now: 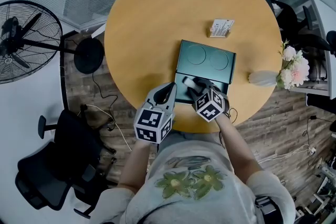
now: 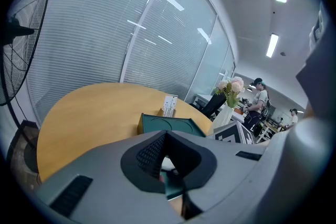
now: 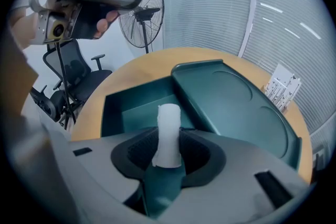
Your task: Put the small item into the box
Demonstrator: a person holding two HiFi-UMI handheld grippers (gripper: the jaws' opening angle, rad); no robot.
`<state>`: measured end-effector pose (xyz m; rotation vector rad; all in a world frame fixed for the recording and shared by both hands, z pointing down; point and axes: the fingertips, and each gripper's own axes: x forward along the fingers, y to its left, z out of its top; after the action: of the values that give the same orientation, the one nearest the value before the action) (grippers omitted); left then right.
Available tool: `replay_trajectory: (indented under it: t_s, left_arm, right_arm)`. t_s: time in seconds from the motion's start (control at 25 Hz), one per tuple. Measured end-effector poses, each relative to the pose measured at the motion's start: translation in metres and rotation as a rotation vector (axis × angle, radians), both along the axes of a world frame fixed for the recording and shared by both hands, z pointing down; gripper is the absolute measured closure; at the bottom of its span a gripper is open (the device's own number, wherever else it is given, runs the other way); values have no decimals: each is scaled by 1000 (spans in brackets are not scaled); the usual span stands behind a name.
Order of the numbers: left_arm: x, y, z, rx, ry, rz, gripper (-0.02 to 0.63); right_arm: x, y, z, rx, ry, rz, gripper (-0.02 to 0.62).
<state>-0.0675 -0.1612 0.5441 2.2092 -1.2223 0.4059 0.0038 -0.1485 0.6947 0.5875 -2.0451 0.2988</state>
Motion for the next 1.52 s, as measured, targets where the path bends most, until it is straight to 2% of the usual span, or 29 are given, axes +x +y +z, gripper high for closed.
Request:
replay_trajectory:
  t_s: [0.28,0.36,0.44,0.56,0.68,0.84,0.92,0.96,1.08,1.16,1.28,1.36,1.52]
  left_arm:
    - [1,-1,0,5,-2,1,606]
    - [2,0,-3,8,-2,3,606]
    - [1,2,-8,15,-1,5,604]
    - [0,2,-20,39,1,6,606]
    - [-1,4,-35,66,3,7,605]
    - [2,9,-57,110,8,4,606]
    - [3,13,-69,133,13,1,604]
    - [4,16,-74,145,16,1,606]
    - [5,27,-89,174,22,1,604]
    - [6,35,-99,189,24,-1,604]
    - [8,45,-112,217,24,-5,606]
    - [10,52,-121,238,25,-7,606]
    - [16,69,-136,268,28,-10,606]
  right_arm:
    - [-2,-1,6,9,8,-2,454]
    - [-3,0,2,13,0,-1,407]
    - [-4,2,-6,18,-16,6,399]
    - [-5,3,-29,38,-68,40,399]
    - [-5,1,-63,74,-169,110,402]
    - [1,-3,-123,156,-302,190,423]
    - [3,-2,-153,207,-354,211,428]
    - [4,-1,-167,233,-378,220,457]
    - [6,9,-205,297,-448,247,463]
    - [9,16,-227,341,-486,261,511]
    - [13,27,-256,403,-533,276,528]
    - [16,35,-271,443,-563,283,592]
    - [20,52,-291,467,-621,296,594]
